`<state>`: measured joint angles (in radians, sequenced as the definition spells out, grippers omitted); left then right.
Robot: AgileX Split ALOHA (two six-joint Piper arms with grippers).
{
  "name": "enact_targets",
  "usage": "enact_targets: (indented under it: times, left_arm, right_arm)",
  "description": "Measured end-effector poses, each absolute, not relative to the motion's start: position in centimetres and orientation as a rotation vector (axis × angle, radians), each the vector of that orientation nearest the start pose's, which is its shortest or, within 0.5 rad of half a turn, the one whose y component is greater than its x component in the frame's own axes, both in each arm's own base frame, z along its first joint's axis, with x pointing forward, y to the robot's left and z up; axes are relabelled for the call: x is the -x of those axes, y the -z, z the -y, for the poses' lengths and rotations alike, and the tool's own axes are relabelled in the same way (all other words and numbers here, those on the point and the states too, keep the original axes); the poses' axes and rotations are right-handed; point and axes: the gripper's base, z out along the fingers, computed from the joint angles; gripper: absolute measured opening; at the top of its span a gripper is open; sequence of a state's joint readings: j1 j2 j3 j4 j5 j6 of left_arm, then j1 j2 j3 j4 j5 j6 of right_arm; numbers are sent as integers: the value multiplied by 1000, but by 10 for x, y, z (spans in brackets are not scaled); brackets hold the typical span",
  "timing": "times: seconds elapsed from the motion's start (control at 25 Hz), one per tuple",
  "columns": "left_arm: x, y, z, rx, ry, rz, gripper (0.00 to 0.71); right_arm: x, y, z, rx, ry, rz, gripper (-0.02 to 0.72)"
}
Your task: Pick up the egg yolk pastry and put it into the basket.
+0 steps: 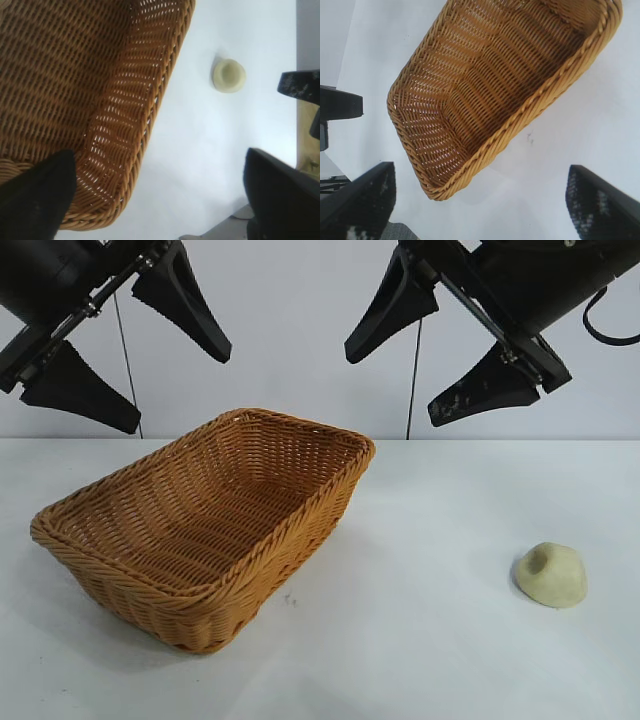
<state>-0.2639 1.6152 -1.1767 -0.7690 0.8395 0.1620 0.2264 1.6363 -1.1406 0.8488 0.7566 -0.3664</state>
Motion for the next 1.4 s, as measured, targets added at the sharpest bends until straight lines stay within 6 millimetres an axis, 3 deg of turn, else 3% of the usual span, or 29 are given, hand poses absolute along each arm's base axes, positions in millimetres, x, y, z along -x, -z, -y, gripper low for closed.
enact_targets:
  times: [1.2, 1.4]
  left_arm:
    - [-309, -272, 133, -13, 960, -2666, 697]
    - [-295, -288, 123, -21, 835, -2697, 697]
  right_arm:
    - [-321, -259, -122, 92, -900, -2570, 634]
    - [-321, -259, -122, 92, -900, -2570, 634]
